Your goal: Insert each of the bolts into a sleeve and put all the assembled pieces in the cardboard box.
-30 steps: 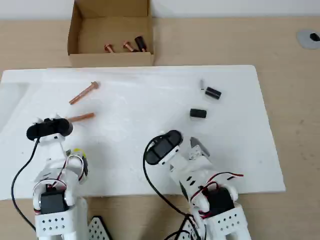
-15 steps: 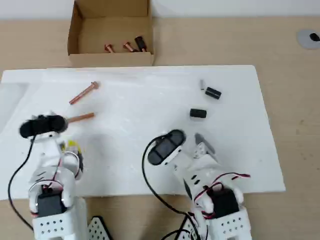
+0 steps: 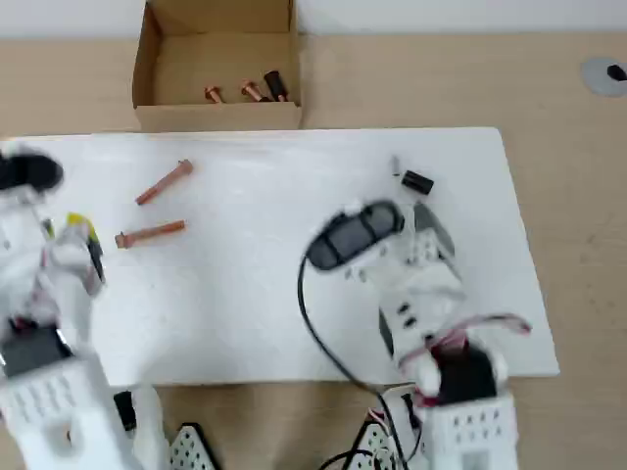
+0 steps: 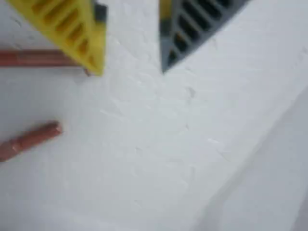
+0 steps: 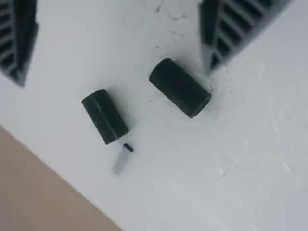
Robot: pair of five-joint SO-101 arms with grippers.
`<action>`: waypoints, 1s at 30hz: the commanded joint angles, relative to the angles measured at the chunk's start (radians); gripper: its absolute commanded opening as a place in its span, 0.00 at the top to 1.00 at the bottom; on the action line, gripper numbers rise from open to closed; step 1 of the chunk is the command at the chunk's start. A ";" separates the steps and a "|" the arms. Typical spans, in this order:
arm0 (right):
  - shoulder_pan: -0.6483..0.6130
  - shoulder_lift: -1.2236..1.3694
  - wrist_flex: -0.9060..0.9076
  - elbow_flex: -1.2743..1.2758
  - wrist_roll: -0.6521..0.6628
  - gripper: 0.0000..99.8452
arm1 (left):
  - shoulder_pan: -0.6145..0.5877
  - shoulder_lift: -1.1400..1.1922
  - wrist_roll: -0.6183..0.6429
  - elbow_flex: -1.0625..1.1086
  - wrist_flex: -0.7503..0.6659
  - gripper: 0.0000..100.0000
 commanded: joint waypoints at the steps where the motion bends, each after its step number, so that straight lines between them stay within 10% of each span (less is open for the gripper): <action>1: 0.015 0.349 0.038 -0.369 -0.029 0.73 | 0.101 0.384 -0.014 -0.396 0.135 0.91; 13: -0.131 0.878 0.080 -0.874 -0.247 0.73 | 0.278 1.145 -0.477 -1.111 0.350 0.91; 30: -0.127 0.895 -0.014 -0.851 -0.252 0.73 | 0.278 1.558 -0.683 -1.229 0.192 0.88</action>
